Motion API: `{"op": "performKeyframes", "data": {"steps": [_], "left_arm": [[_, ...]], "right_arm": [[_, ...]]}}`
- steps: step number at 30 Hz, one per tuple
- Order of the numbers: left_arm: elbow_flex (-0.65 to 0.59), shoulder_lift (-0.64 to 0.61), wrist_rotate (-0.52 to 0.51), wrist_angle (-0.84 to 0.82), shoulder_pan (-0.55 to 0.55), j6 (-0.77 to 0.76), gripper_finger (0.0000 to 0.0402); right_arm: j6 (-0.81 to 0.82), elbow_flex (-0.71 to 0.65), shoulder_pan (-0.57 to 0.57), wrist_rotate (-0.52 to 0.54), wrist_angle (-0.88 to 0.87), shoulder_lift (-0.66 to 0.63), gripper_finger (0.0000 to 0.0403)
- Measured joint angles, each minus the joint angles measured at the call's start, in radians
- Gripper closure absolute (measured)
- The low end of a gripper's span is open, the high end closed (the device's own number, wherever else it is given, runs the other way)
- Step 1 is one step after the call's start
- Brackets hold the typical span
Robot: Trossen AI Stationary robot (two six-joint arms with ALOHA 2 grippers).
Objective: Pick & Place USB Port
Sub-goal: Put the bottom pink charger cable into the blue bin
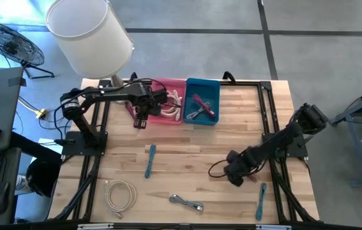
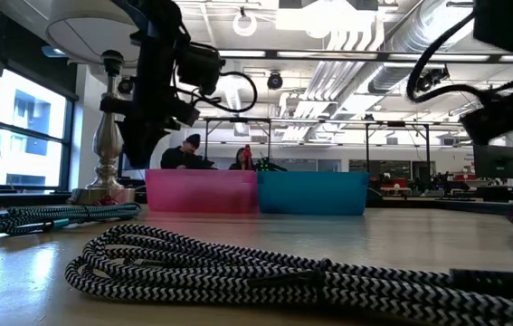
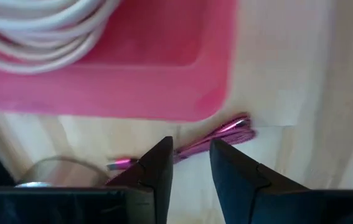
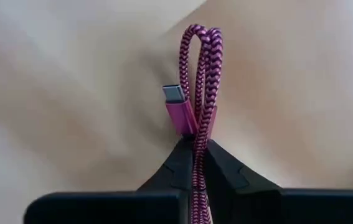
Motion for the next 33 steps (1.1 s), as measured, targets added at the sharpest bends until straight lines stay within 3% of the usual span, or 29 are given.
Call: {"op": "performKeyframes", "data": {"steps": [6,9,15,18,27,33], "left_arm": [[0.019,-0.003,0.015,-0.008,-0.029,0.015,0.0298],[0.033,-0.003,0.014,-0.006,-0.050,0.028,0.0298],[0.060,-0.003,0.013,-0.003,-0.094,0.031,0.0298],[0.072,-0.003,0.012,-0.008,-0.117,0.031,0.0298],[0.092,-0.004,-0.121,-0.098,-0.177,0.003,0.0298],[0.092,-0.004,-0.138,-0.109,-0.176,-0.025,0.0298]], "right_arm": [[-0.106,0.167,-0.055,0.161,-0.264,0.000,0.0390],[-0.184,0.279,-0.104,0.314,-0.373,-0.002,0.0390],[-0.406,0.461,-0.231,0.592,-0.347,-0.003,0.0390],[-0.519,0.498,-0.310,0.676,-0.258,-0.003,0.0390],[-0.786,0.437,-0.571,0.595,0.045,-0.004,0.0390],[-0.893,0.411,-0.697,0.441,0.271,-0.004,0.0390]]}}
